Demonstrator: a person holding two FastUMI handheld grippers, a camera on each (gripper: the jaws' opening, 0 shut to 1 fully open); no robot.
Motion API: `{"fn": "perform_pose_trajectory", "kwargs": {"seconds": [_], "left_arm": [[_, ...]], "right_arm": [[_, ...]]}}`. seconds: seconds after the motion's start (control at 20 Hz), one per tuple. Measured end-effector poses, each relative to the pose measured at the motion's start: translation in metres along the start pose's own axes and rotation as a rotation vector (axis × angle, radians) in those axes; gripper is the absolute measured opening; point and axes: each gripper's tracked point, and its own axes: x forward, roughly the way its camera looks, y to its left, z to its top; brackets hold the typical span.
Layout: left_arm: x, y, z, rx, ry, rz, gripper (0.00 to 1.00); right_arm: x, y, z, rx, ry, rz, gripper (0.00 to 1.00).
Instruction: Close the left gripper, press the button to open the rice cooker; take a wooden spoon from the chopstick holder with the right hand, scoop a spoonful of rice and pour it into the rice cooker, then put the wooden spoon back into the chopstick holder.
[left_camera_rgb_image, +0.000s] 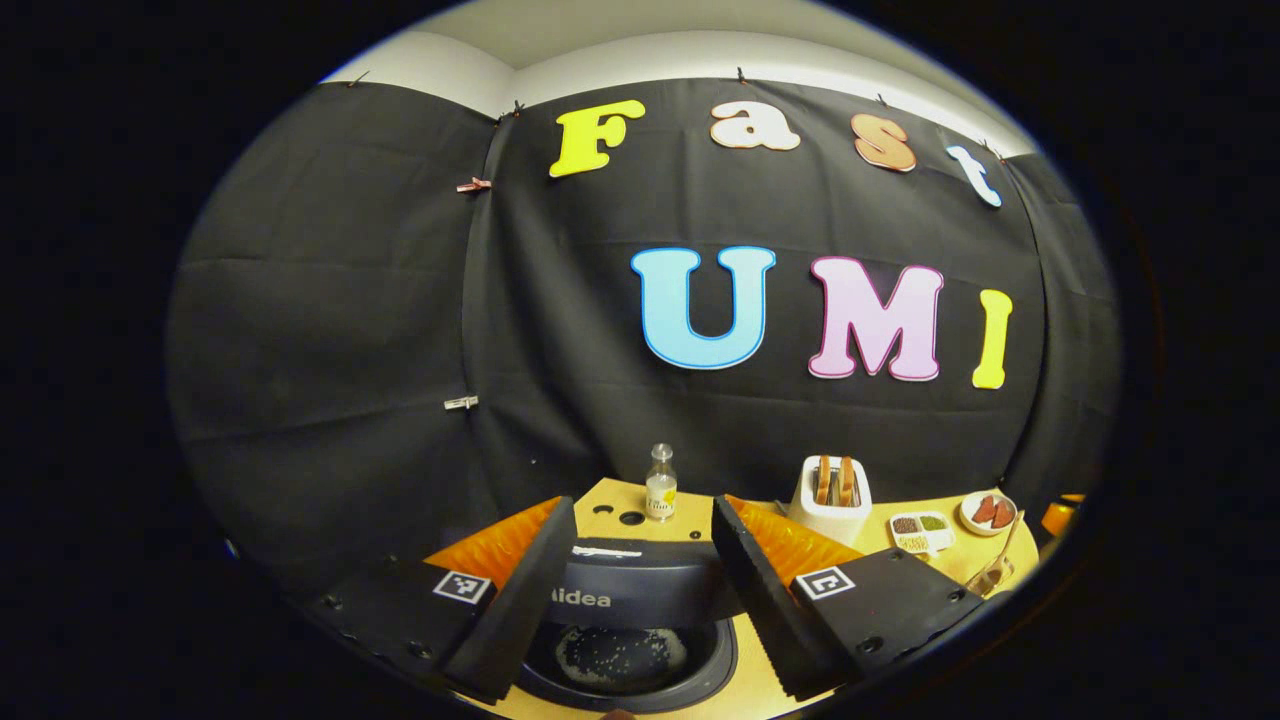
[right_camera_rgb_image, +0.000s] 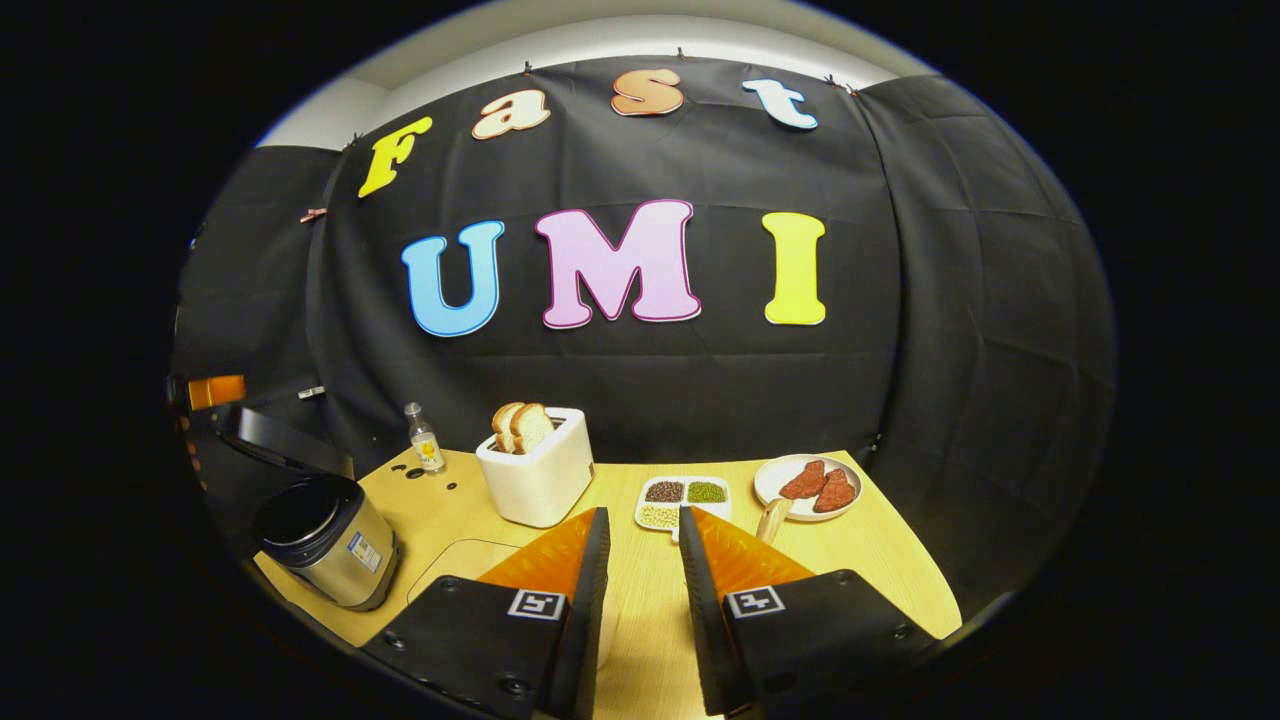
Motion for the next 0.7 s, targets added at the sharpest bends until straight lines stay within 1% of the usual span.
{"fn": "perform_pose_trajectory", "kwargs": {"seconds": [0.3, 0.4, 0.55, 0.7], "left_arm": [[-0.027, 0.0, -0.071, -0.035, 0.065, 0.01, 0.95], [-0.031, -0.001, -0.083, -0.028, 0.05, 0.02, 0.95], [-0.032, -0.003, -0.104, 0.015, 0.029, 0.041, 0.95], [-0.033, -0.002, -0.129, -0.003, 0.052, 0.046, 0.95]], "right_arm": [[-0.004, 0.004, -0.003, -0.001, 0.006, 0.013, 0.44], [-0.006, 0.005, -0.006, -0.001, 0.01, 0.015, 0.44], [-0.01, 0.004, -0.006, -0.004, 0.011, 0.014, 0.44], [-0.012, 0.002, -0.006, -0.003, 0.011, 0.009, 0.44]]}}
